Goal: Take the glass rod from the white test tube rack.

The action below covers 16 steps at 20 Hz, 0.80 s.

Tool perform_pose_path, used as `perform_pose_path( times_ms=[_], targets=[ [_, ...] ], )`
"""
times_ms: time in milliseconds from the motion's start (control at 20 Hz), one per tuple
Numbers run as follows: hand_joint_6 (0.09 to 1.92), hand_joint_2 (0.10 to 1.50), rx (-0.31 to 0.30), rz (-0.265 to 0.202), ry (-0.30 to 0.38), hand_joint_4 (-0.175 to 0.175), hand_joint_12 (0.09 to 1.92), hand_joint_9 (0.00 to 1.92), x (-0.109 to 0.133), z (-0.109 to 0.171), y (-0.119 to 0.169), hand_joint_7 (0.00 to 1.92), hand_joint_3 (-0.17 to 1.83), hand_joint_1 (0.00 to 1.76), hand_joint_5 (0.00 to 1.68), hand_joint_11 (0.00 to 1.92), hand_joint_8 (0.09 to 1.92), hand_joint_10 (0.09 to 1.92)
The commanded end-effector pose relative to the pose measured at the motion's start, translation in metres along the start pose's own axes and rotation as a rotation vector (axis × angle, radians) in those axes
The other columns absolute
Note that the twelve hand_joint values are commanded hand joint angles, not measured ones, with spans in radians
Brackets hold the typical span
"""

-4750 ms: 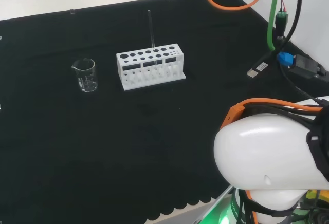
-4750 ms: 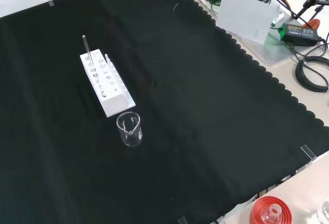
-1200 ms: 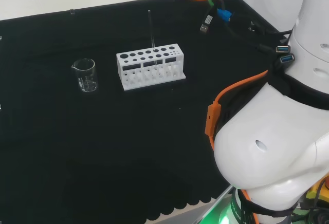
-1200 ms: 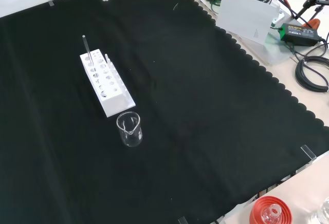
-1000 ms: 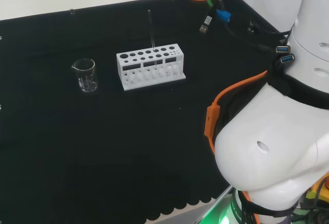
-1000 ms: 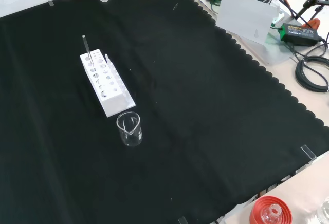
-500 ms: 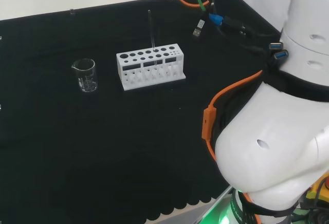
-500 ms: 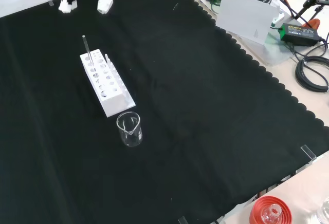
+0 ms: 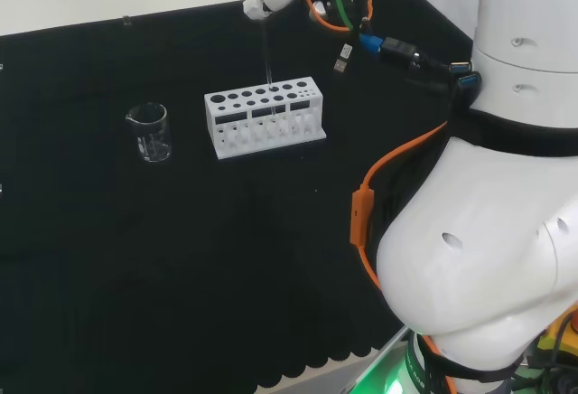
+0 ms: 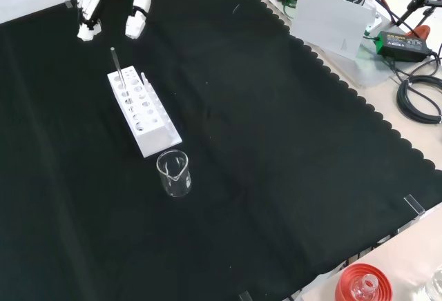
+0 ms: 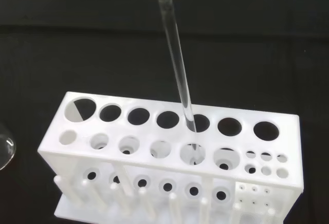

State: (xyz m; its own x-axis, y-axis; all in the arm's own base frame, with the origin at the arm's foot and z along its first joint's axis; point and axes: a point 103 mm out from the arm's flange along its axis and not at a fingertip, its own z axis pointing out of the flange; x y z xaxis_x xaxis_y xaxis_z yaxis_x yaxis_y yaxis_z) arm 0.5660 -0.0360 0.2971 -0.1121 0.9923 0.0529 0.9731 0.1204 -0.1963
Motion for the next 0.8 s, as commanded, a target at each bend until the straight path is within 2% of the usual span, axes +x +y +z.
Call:
perform_pose_path(
  times_ms=[50, 800],
  targets=[
    [0.09, 0.95, 0.021, 0.002, 0.007, -0.027, 1.36, 0.72, -0.007, 0.013, 0.005, 0.64, 0.17, 0.45, 0.52, 0.63, 0.76, 0.81],
    [0.10, 0.95, 0.083, -0.004, -0.006, -0.030, 1.34, 0.80, 0.003, 0.042, 0.012, 0.67, 0.17, 0.48, 0.52, 0.70, 0.76, 0.79]
  ],
)
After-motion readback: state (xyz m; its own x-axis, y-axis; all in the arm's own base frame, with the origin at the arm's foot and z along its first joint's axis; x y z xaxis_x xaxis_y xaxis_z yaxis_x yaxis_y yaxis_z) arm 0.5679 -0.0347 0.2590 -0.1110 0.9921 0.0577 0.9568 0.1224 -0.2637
